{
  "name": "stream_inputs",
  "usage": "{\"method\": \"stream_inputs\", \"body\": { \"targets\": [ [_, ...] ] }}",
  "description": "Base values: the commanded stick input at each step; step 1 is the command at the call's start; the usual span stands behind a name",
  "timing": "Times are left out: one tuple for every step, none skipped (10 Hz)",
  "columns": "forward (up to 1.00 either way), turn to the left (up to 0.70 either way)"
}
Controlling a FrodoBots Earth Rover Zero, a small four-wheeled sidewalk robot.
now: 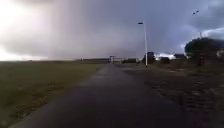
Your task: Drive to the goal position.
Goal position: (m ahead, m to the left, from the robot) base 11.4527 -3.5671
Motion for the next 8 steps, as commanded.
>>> {"method": "stream_inputs", "body": {
  "targets": [
    [0.7, 0.0],
    [0.7, 0.0],
    [0.7, 0.0],
    [0.7, 0.0],
    [0.7, 0.0],
    [0.7, 0.0],
    [0.7, 0.0],
    [0.7, 0.0]
  ]
}}
